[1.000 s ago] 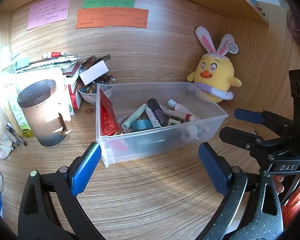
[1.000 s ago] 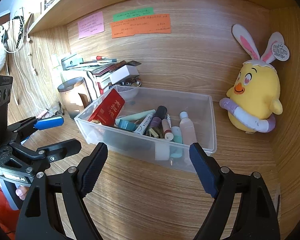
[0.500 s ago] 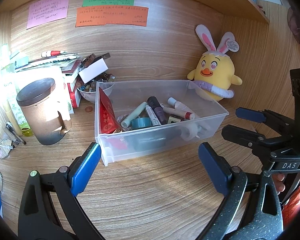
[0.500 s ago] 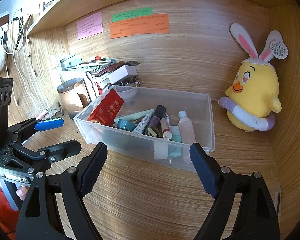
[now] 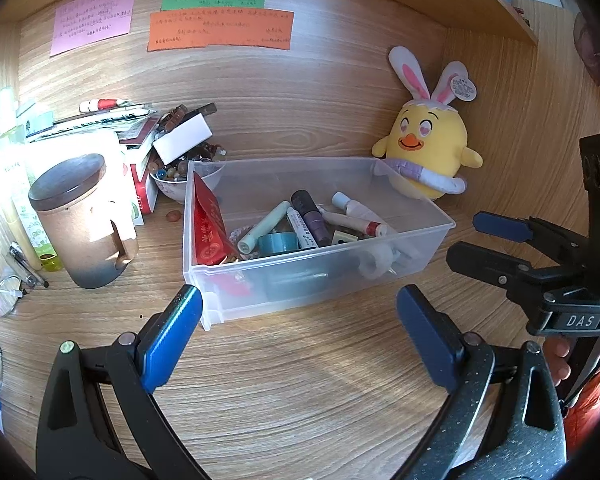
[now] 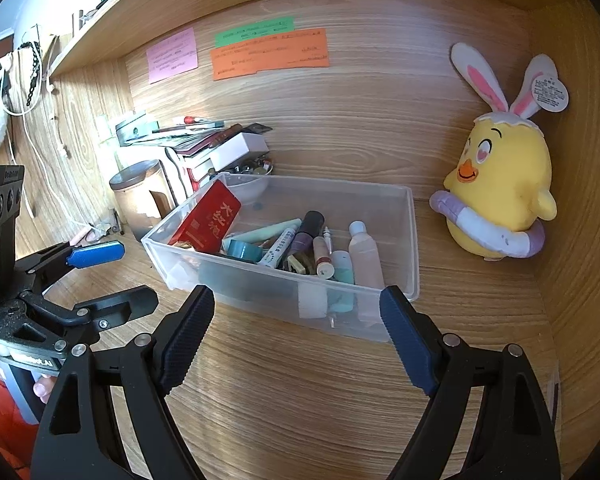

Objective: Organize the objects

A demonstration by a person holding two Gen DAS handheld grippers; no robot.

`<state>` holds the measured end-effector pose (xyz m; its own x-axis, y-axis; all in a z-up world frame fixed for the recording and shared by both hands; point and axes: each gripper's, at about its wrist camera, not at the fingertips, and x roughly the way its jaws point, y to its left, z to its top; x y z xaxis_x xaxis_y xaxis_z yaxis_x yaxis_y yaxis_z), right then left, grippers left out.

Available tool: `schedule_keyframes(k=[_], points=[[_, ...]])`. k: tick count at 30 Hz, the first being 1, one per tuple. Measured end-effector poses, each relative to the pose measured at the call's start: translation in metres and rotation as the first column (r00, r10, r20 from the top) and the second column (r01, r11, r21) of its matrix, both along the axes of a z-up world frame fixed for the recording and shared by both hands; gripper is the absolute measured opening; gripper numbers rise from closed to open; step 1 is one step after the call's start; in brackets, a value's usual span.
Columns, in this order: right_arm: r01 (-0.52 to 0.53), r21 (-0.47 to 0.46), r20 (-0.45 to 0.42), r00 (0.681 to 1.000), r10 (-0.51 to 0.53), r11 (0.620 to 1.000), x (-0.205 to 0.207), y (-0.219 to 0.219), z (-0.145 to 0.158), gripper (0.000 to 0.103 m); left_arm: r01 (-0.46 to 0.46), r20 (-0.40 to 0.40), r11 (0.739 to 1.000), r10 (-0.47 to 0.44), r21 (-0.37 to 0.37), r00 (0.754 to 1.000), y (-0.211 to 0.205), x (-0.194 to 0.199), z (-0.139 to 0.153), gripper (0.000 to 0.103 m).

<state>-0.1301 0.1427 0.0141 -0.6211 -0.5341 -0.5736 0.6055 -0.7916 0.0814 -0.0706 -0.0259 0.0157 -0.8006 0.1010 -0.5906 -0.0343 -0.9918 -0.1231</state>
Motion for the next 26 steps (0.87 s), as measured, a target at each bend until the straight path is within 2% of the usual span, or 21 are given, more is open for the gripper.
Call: schedule_keyframes(k=[26], points=[[0.028,-0.007,0.026,0.999,-0.028,1.0,-0.0032,0.0046,-0.0041,0.085,0.015,0.009,1.0,-0.015,0.004,1.0,0.0034,-0.0027,-0.002,0.102]])
